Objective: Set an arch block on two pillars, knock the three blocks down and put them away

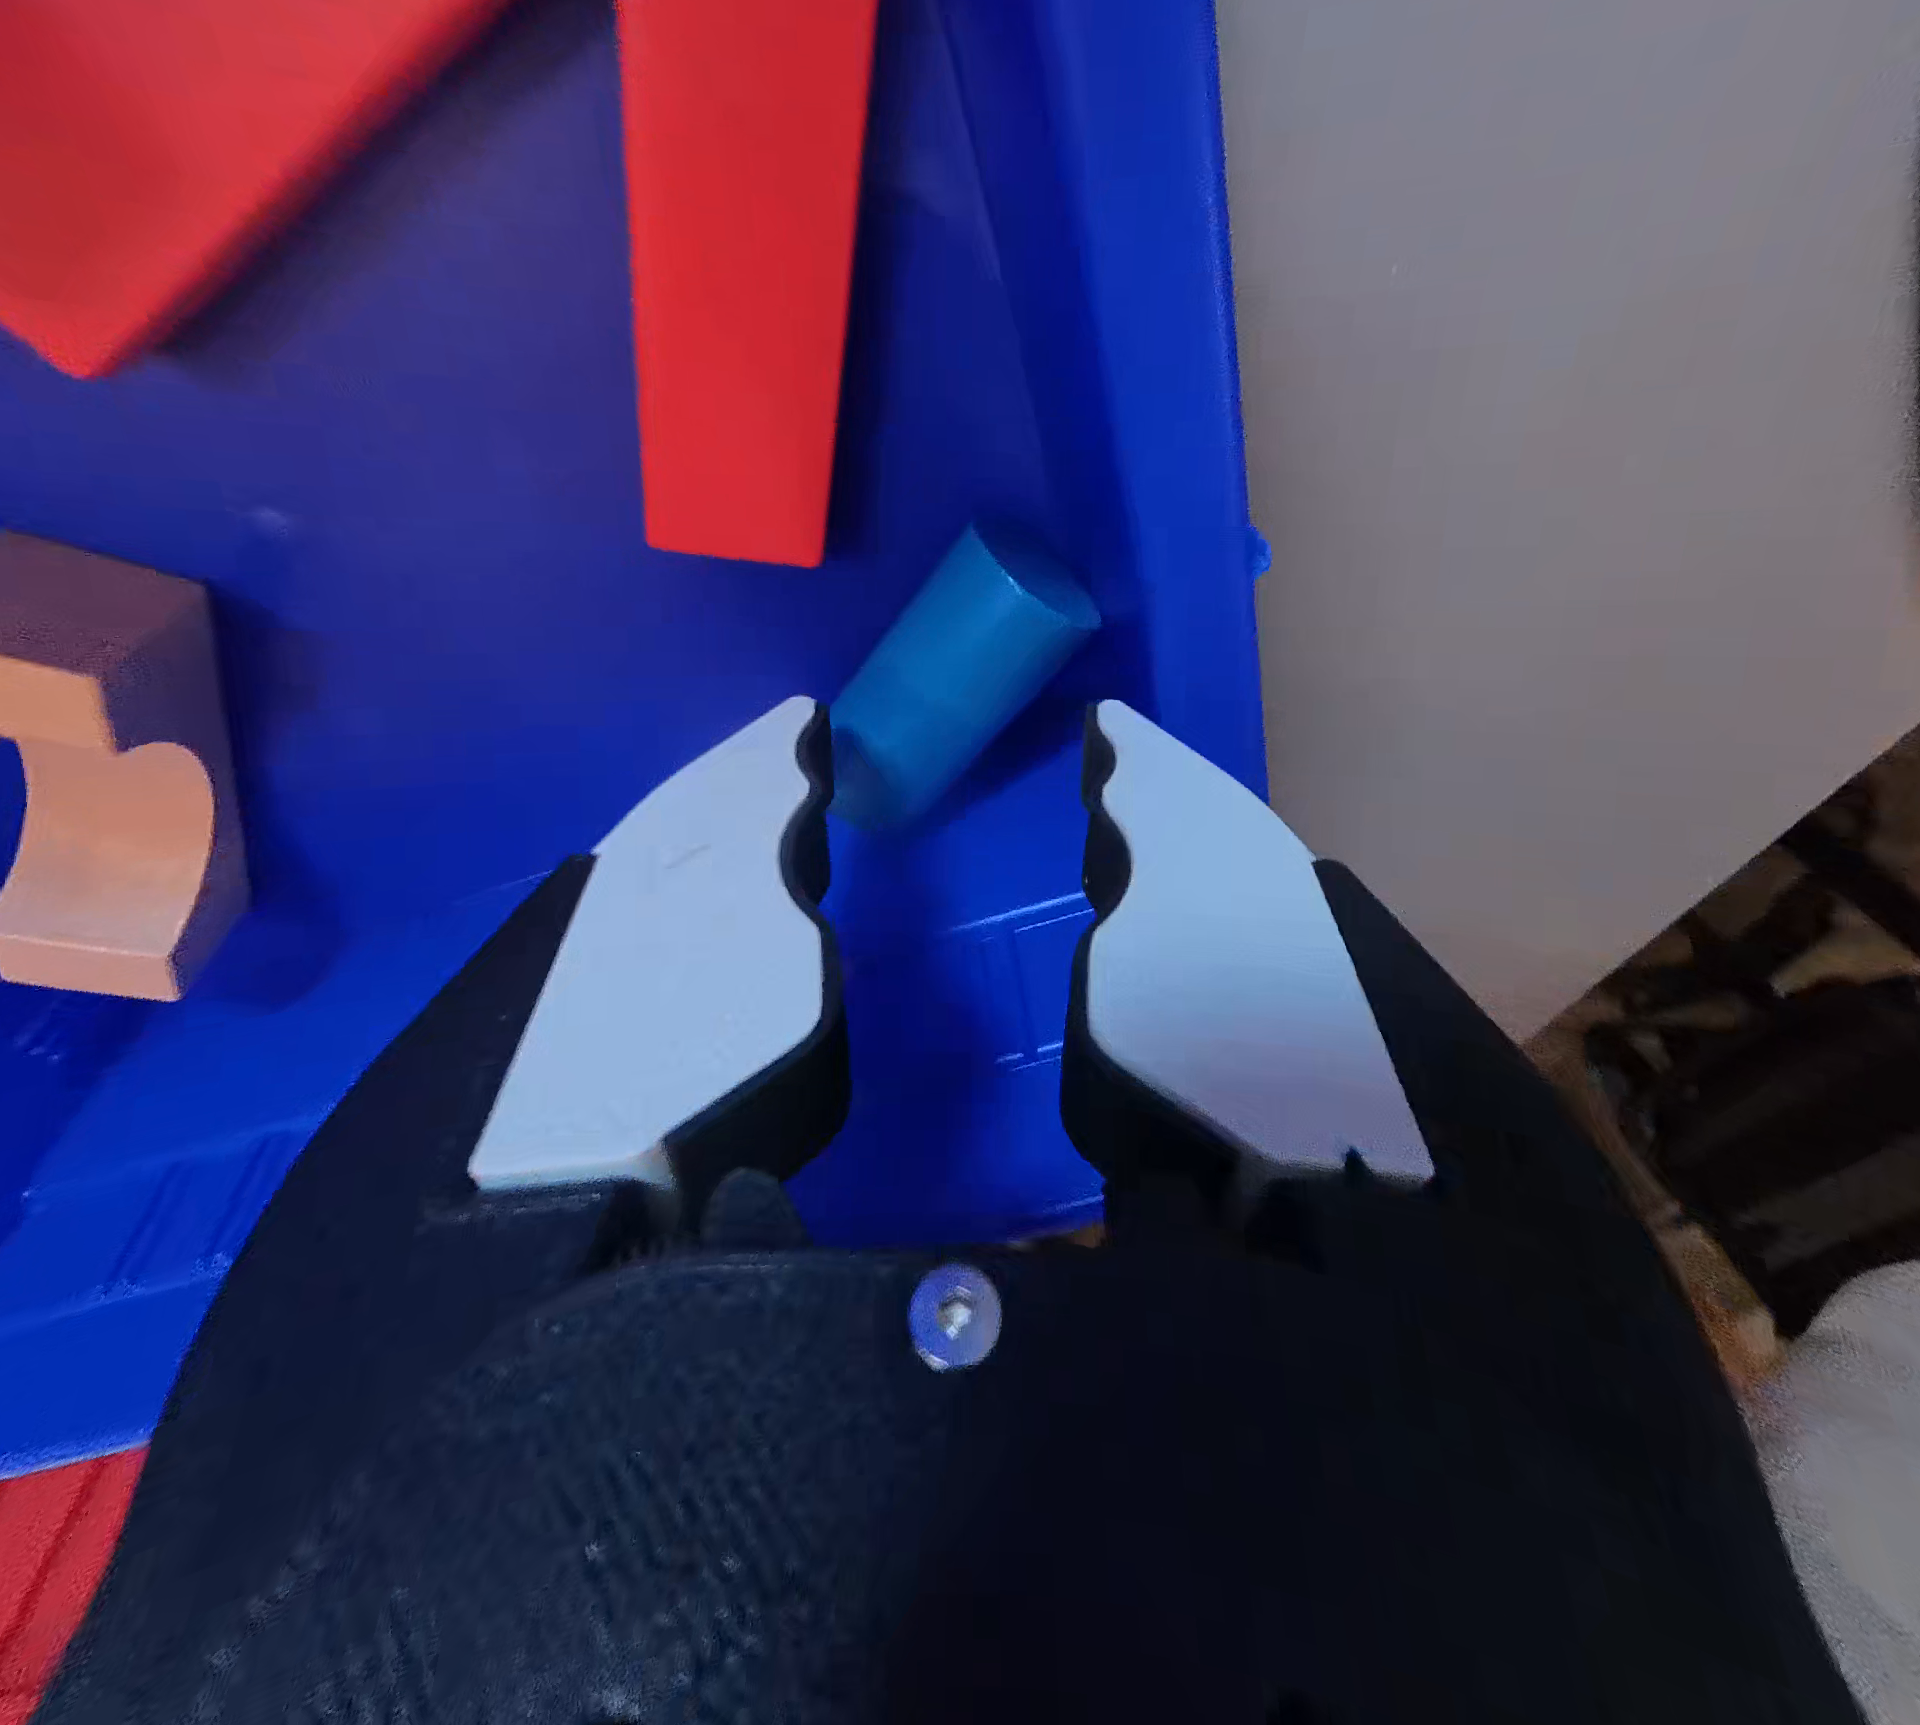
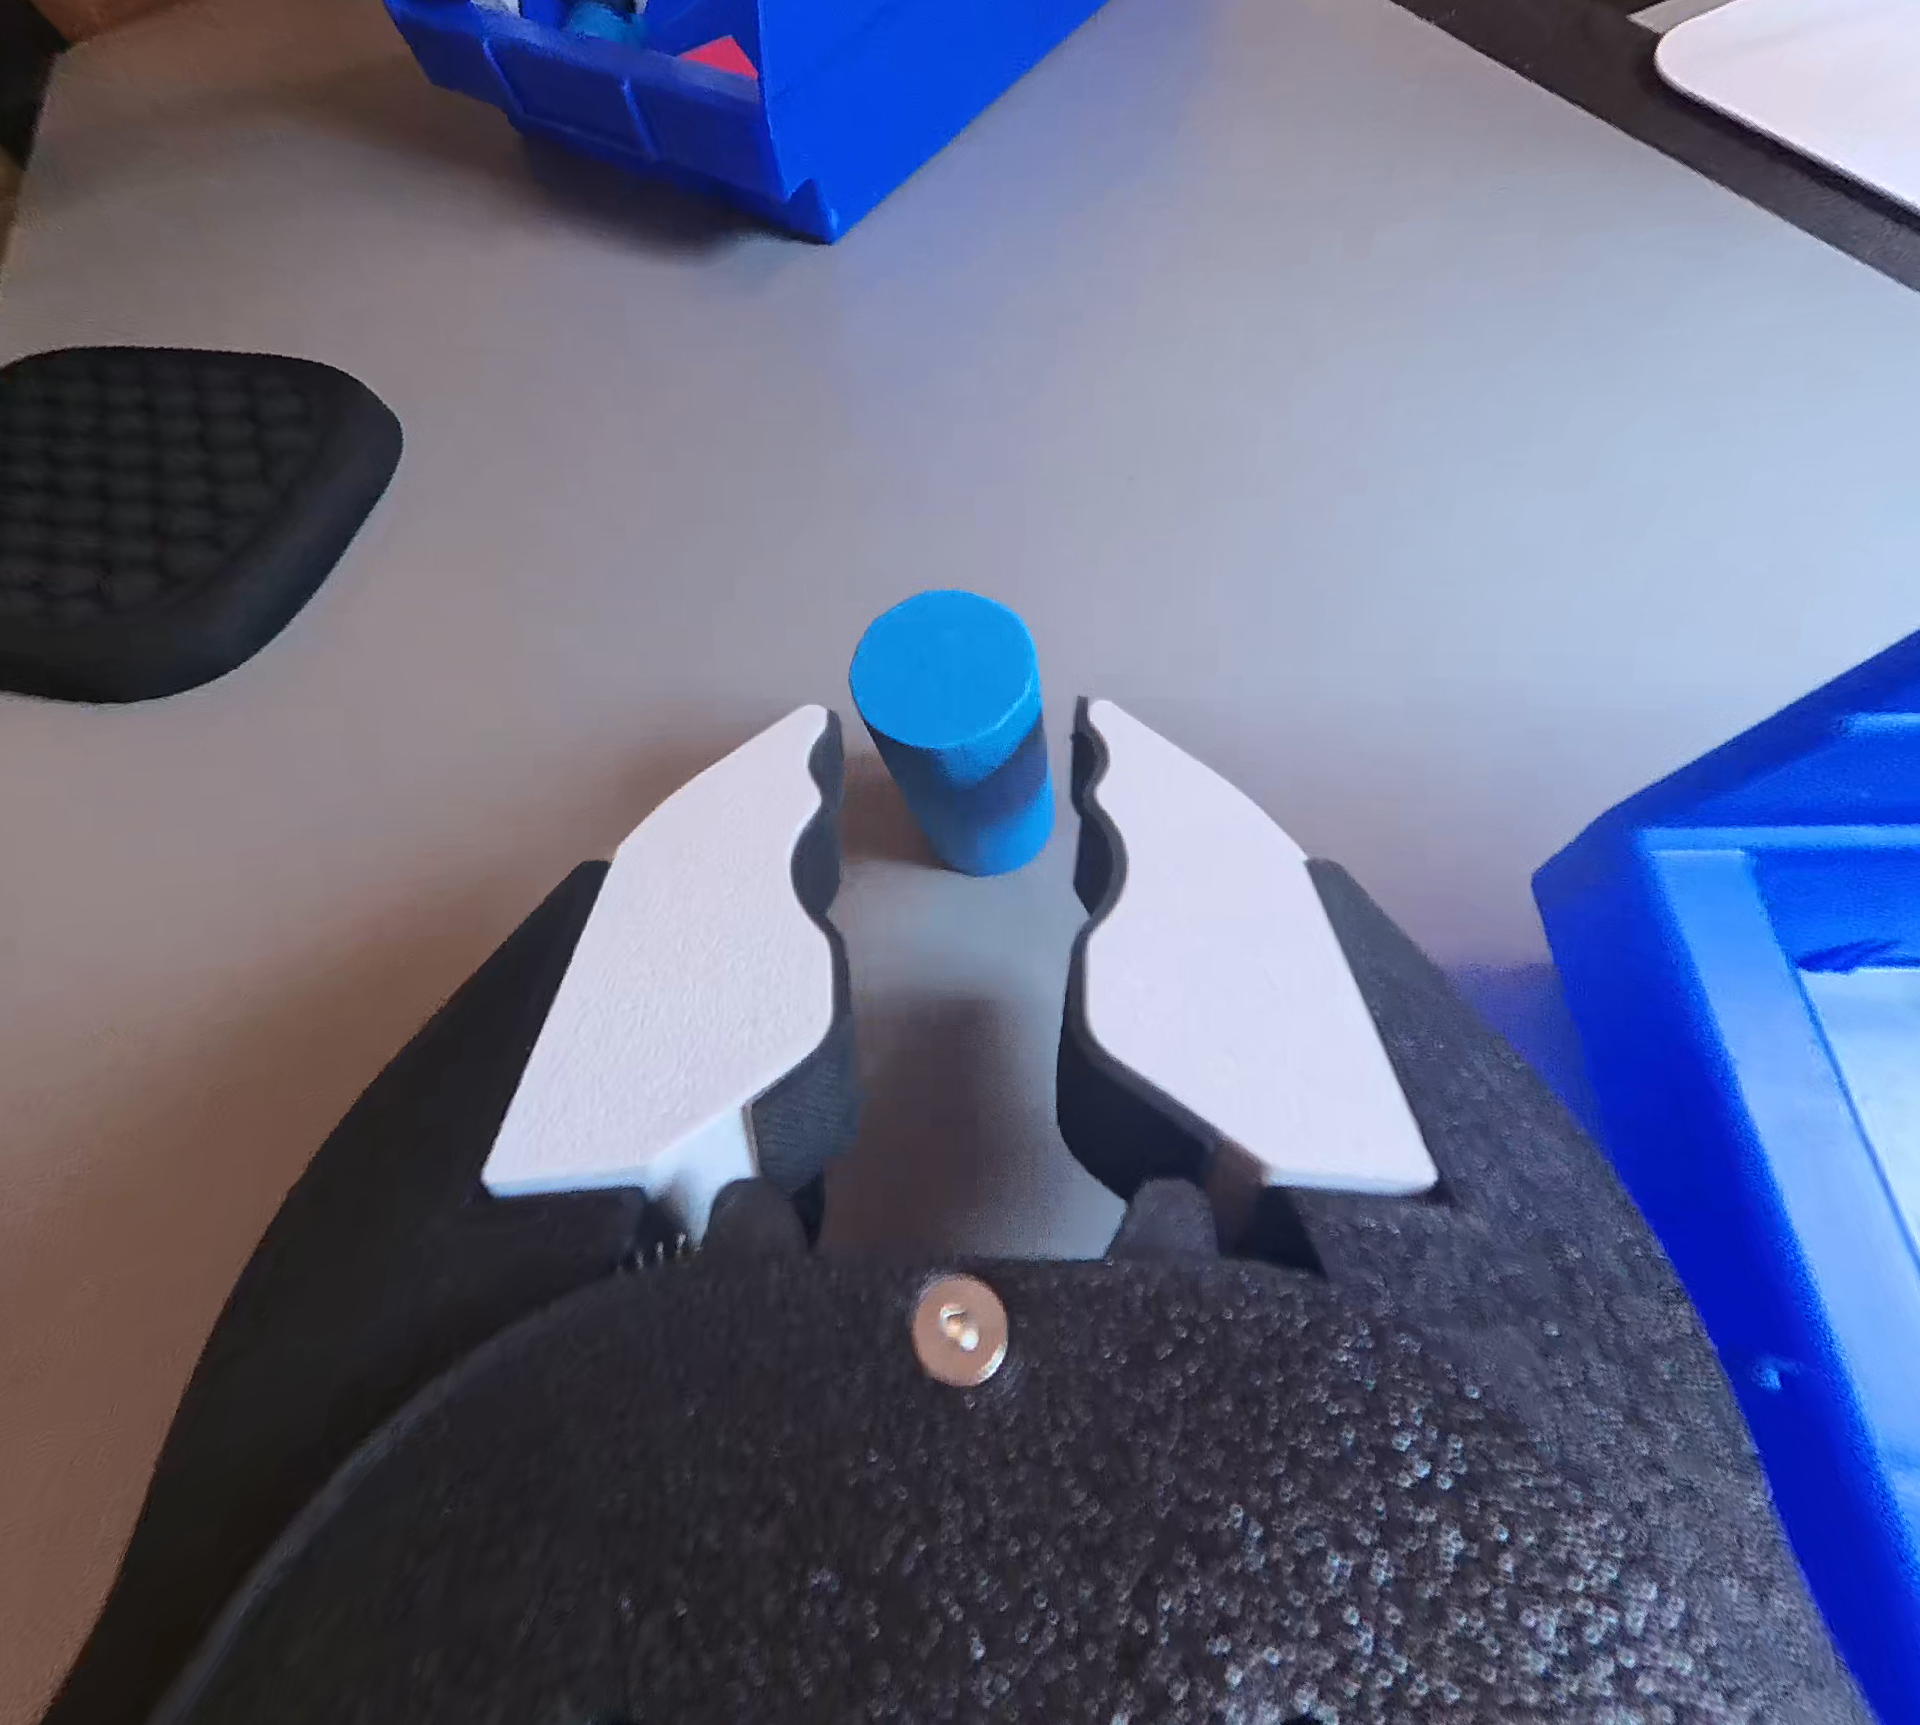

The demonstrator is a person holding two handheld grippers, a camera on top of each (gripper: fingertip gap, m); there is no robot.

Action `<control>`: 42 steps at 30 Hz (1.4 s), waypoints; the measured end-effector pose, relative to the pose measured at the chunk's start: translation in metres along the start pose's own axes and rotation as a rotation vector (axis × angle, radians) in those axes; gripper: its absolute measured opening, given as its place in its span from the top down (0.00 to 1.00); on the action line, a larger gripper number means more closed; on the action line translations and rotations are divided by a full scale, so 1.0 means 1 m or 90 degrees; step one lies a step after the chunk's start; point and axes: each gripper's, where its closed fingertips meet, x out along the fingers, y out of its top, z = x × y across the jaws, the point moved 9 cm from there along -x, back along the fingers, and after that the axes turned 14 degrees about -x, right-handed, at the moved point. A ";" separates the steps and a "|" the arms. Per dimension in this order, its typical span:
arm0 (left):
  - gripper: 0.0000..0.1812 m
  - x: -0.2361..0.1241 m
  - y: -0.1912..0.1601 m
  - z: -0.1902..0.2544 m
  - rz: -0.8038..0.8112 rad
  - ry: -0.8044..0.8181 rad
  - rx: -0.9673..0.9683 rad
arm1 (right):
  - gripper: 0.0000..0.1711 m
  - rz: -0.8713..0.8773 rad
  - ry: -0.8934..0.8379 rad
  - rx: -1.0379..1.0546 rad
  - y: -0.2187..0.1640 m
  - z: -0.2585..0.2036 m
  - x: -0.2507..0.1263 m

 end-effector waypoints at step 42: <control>0.74 0.027 0.201 0.108 0.671 -0.064 -0.053 | 0.73 0.006 -0.127 -0.099 0.015 -0.022 -0.026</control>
